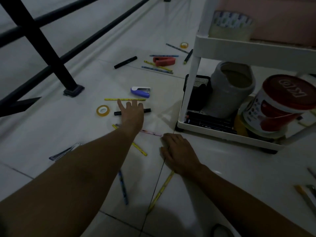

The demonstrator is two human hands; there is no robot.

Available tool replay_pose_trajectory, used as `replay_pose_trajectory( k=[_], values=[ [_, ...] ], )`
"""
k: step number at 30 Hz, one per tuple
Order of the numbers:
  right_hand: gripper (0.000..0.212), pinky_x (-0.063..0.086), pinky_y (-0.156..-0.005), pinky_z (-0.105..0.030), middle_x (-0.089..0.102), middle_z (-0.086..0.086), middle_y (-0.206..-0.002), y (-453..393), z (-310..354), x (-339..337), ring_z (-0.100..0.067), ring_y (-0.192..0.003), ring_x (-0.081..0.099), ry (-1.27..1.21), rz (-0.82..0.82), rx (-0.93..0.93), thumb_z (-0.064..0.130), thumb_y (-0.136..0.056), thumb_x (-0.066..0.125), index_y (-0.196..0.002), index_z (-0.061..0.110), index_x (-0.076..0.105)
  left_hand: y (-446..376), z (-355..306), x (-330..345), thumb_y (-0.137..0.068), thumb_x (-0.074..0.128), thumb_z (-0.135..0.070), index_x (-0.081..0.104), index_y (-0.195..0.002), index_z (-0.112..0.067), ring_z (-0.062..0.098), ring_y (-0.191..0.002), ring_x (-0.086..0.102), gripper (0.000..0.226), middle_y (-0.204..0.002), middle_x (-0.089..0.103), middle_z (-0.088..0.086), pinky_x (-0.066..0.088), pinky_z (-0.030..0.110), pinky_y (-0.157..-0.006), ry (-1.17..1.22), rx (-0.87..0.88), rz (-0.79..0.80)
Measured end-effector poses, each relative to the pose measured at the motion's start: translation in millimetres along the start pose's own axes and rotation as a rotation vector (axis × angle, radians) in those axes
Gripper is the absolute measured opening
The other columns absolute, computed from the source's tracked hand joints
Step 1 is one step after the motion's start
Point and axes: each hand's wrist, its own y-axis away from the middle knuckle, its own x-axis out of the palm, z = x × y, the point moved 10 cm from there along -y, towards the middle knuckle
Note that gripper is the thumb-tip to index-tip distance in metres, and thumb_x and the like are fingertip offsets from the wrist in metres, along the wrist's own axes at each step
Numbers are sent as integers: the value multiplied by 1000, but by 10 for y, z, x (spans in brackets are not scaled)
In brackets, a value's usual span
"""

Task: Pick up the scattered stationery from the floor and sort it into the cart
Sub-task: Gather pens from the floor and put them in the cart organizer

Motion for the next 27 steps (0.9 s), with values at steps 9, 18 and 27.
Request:
replay_pose_trajectory(
  k=[9, 18, 27],
  values=[
    [39, 41, -89, -33, 51, -4, -129, 76, 48, -273, -22, -117, 48, -82, 136, 137, 34, -98, 46, -135, 20, 43, 367, -182, -647, -91, 50, -16, 47, -113, -19, 24, -106, 54, 22, -114, 53, 3, 16, 49, -110, 167, 173, -178],
    [41, 44, -93, -39, 51, -9, -129, 301, 136, -905, -27, -118, 49, 26, 6, 179, 34, -97, 48, -133, 14, 46, 794, -433, -1307, -81, 74, -22, 58, -98, -7, 24, -82, 61, 28, -100, 67, 10, 46, 30, -69, 765, 498, 8],
    [34, 47, -81, -39, 58, -10, -120, 438, 122, -1424, -27, -105, 54, -68, -143, 303, 36, -98, 48, -125, 14, 48, 1037, -722, -1738, -72, 78, 3, 61, -83, -11, 30, -78, 71, 24, -87, 69, 19, 59, 48, -74, 1190, 455, 228]
  ],
)
